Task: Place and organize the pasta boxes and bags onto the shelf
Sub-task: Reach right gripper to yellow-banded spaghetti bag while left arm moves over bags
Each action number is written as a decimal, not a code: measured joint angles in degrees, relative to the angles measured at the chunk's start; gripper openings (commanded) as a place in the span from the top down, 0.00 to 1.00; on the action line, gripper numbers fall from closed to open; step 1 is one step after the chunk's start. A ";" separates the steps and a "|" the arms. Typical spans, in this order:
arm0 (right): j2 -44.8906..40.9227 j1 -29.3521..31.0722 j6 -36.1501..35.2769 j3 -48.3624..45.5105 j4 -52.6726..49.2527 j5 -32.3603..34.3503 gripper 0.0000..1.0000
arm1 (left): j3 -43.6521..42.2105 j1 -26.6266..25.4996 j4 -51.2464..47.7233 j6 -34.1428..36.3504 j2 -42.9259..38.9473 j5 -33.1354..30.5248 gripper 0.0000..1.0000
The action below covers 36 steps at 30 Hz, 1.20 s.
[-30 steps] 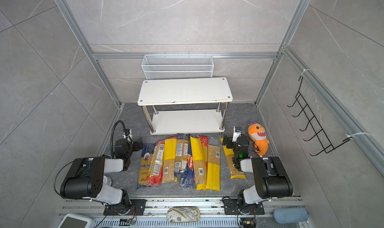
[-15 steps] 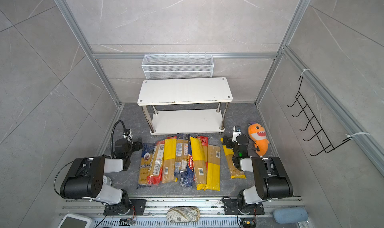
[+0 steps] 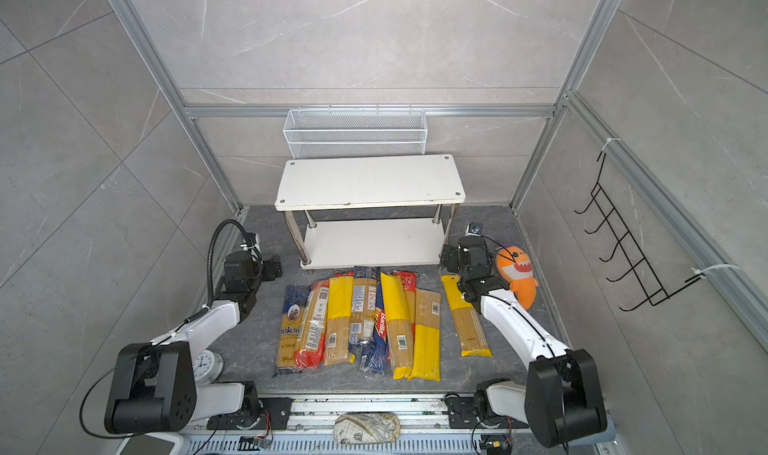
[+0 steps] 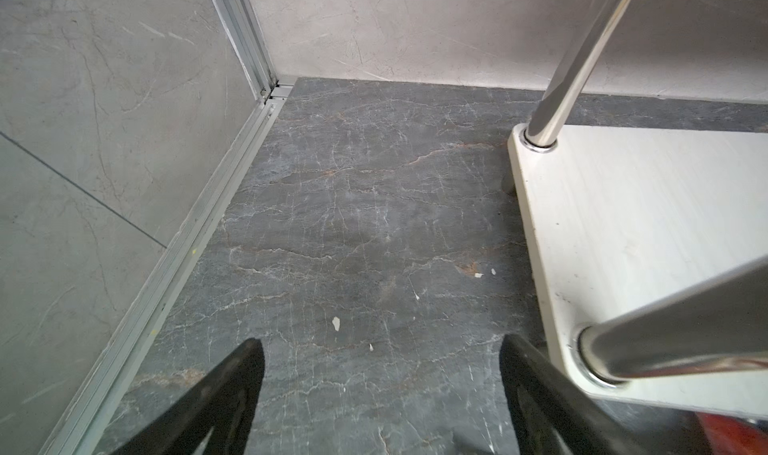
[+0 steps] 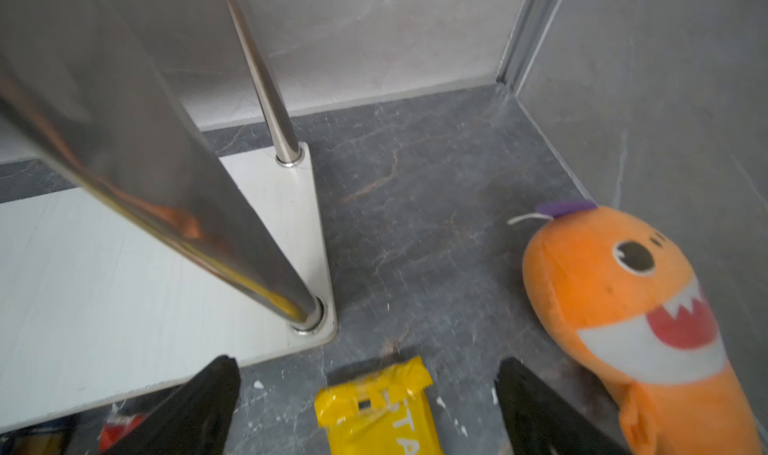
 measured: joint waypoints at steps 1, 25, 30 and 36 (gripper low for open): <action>-1.31 0.24 1.46 -0.02 -3.67 0.17 0.00 | 0.76 -1.25 -2.27 -0.57 -1.31 -1.14 0.09; -3.19 4.15 24.92 -4.04 -39.95 -5.29 0.00 | 14.47 -54.36 -33.64 -20.00 -7.34 -22.62 0.00; 0.00 4.17 26.71 -4.20 -41.24 -5.07 0.00 | 14.71 -55.67 -33.88 -21.20 -6.93 -22.97 0.00; 7.65 4.17 27.21 -2.80 -41.99 -4.90 0.00 | 15.19 -55.65 -33.83 -21.38 -6.82 -23.89 0.00</action>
